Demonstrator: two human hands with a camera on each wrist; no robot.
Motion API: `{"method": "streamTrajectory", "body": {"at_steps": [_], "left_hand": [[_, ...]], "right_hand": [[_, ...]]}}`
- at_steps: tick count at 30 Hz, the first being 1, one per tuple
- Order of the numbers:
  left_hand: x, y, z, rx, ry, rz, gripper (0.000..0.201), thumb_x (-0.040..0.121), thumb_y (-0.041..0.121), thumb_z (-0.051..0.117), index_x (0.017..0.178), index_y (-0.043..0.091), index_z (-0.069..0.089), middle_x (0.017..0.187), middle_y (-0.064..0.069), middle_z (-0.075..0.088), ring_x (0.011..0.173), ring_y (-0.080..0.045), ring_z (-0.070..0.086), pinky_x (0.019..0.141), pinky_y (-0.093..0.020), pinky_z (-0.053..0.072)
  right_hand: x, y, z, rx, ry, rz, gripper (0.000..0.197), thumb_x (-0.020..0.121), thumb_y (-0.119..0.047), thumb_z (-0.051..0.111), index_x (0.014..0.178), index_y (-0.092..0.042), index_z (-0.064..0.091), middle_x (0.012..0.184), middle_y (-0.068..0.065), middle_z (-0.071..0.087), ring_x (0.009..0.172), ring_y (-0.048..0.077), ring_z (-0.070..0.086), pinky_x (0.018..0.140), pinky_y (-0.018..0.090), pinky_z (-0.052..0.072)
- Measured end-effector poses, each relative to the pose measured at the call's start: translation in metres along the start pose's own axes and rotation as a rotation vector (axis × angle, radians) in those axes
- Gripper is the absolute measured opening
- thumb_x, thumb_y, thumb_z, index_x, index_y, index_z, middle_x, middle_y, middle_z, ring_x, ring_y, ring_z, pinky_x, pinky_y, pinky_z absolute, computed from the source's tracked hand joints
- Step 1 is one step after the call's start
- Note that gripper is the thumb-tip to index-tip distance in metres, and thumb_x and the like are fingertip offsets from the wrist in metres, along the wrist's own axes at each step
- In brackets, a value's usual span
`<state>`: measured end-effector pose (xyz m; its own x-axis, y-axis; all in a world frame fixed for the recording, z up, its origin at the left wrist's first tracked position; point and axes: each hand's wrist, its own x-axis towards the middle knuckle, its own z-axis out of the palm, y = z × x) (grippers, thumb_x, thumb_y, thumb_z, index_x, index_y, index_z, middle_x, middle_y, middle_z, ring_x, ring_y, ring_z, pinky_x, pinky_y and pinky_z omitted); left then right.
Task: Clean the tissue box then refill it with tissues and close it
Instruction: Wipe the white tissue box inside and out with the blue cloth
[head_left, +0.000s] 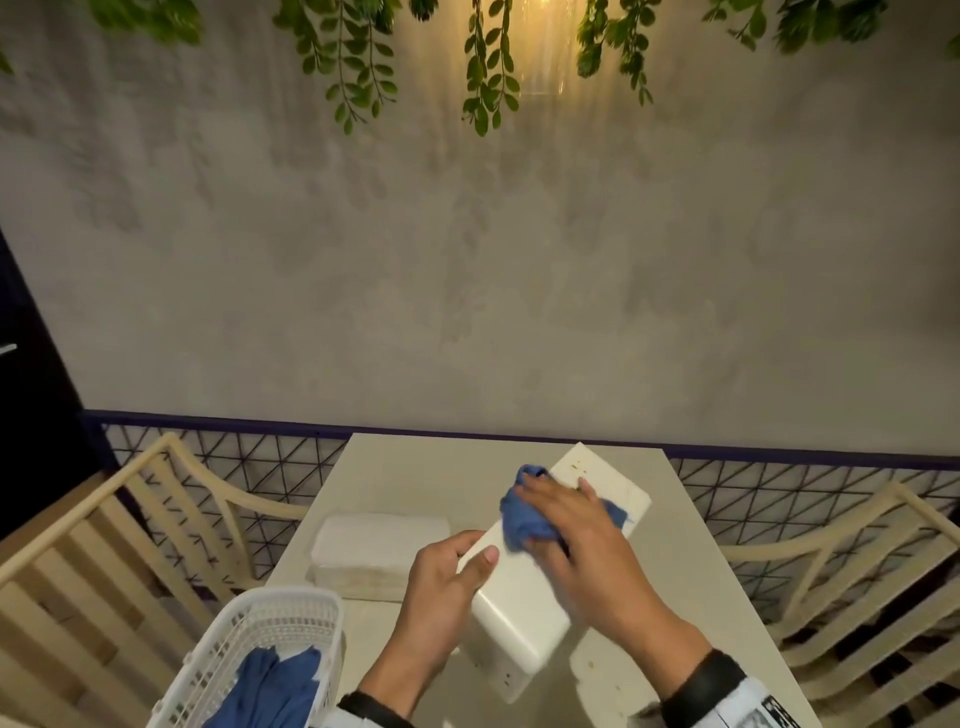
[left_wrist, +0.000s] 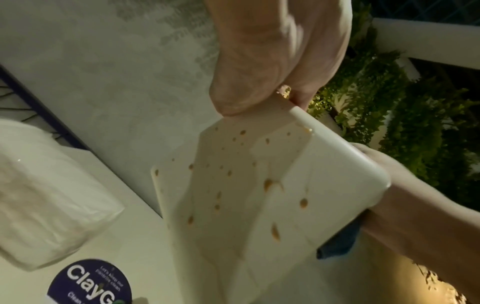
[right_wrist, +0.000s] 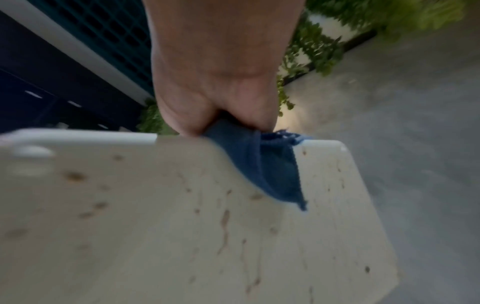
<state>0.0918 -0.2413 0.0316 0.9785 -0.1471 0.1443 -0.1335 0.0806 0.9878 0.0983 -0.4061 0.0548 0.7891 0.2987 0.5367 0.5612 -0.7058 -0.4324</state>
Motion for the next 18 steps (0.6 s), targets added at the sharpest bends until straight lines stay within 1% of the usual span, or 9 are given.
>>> {"method": "streamTrajectory", "body": {"at_steps": [2,3,6,8,10,11,14,15,18], "left_hand": [[-0.003,-0.003,-0.004,-0.022,-0.012,0.001,0.024,0.075,0.030,0.060,0.087,0.015,0.074,0.083,-0.012,0.075,0.076,-0.021,0.064,0.073,-0.036,0.046],[-0.005,-0.003,-0.005,-0.010,-0.025,0.006,0.026,0.075,0.032,0.060,0.089,0.015,0.074,0.086,-0.015,0.075,0.078,-0.023,0.064,0.076,-0.038,0.046],[-0.004,-0.002,-0.001,-0.004,-0.015,0.024,0.029,0.073,0.034,0.060,0.090,0.016,0.074,0.082,-0.012,0.074,0.076,-0.022,0.063,0.076,-0.038,0.045],[-0.002,0.002,-0.003,-0.046,0.021,0.060,0.033,0.070,0.035,0.063,0.092,0.014,0.074,0.087,-0.011,0.076,0.080,-0.023,0.066,0.077,-0.037,0.048],[-0.002,0.003,-0.010,-0.022,0.007,0.106,0.039,0.069,0.042,0.062,0.094,0.014,0.074,0.091,-0.012,0.076,0.085,-0.025,0.067,0.080,-0.039,0.050],[-0.003,0.002,-0.013,0.010,-0.014,0.117,0.039,0.070,0.044,0.061,0.094,0.016,0.074,0.089,-0.012,0.076,0.082,-0.025,0.066,0.078,-0.040,0.049],[-0.003,0.002,-0.009,0.030,-0.016,0.106,0.038,0.069,0.047,0.060,0.089,0.018,0.075,0.076,-0.004,0.073,0.069,-0.017,0.061,0.068,-0.033,0.044],[-0.003,0.004,-0.008,0.018,-0.004,0.109,0.038,0.067,0.046,0.060,0.088,0.018,0.075,0.075,-0.004,0.074,0.069,-0.015,0.062,0.066,-0.031,0.046],[-0.004,0.007,-0.014,-0.011,-0.009,0.142,0.040,0.069,0.044,0.061,0.092,0.014,0.075,0.087,-0.013,0.076,0.080,-0.021,0.067,0.075,-0.037,0.051]], "right_hand": [[-0.017,0.000,-0.004,0.018,-0.126,-0.158,0.041,0.085,-0.031,0.049,0.125,-0.026,0.056,0.135,-0.018,0.045,0.128,-0.012,0.028,0.113,0.017,0.005],[-0.021,0.005,-0.007,0.010,-0.156,-0.178,0.043,0.085,-0.033,0.048,0.128,-0.029,0.053,0.135,-0.022,0.041,0.129,-0.017,0.023,0.114,0.017,0.005],[-0.012,0.005,-0.012,0.009,-0.052,-0.054,0.043,0.085,-0.034,0.047,0.128,-0.030,0.052,0.132,-0.026,0.037,0.122,-0.030,0.013,0.116,0.024,0.006],[-0.012,-0.004,-0.008,0.023,-0.058,-0.161,0.044,0.084,-0.031,0.047,0.126,-0.026,0.054,0.133,-0.019,0.046,0.127,-0.020,0.020,0.114,0.026,0.008],[-0.024,-0.002,-0.009,0.018,-0.211,-0.317,0.044,0.085,-0.025,0.049,0.129,-0.026,0.050,0.138,-0.011,0.048,0.135,-0.006,0.024,0.114,0.026,0.009],[-0.027,0.004,-0.013,-0.002,-0.231,-0.341,0.045,0.085,-0.024,0.049,0.130,-0.027,0.049,0.139,-0.011,0.047,0.136,-0.005,0.024,0.113,0.028,0.011],[-0.016,0.009,-0.021,0.026,-0.045,-0.144,0.047,0.084,-0.033,0.045,0.130,-0.026,0.052,0.138,-0.014,0.045,0.132,-0.016,0.020,0.113,0.030,0.014],[-0.012,0.002,-0.019,0.026,-0.015,-0.132,0.047,0.083,-0.034,0.046,0.129,-0.024,0.053,0.138,-0.011,0.047,0.131,-0.014,0.022,0.114,0.029,0.013],[-0.021,-0.004,-0.014,-0.134,-0.194,-0.374,0.045,0.085,-0.031,0.048,0.129,-0.024,0.049,0.138,-0.005,0.051,0.134,0.004,0.031,0.111,0.027,0.018]]}}
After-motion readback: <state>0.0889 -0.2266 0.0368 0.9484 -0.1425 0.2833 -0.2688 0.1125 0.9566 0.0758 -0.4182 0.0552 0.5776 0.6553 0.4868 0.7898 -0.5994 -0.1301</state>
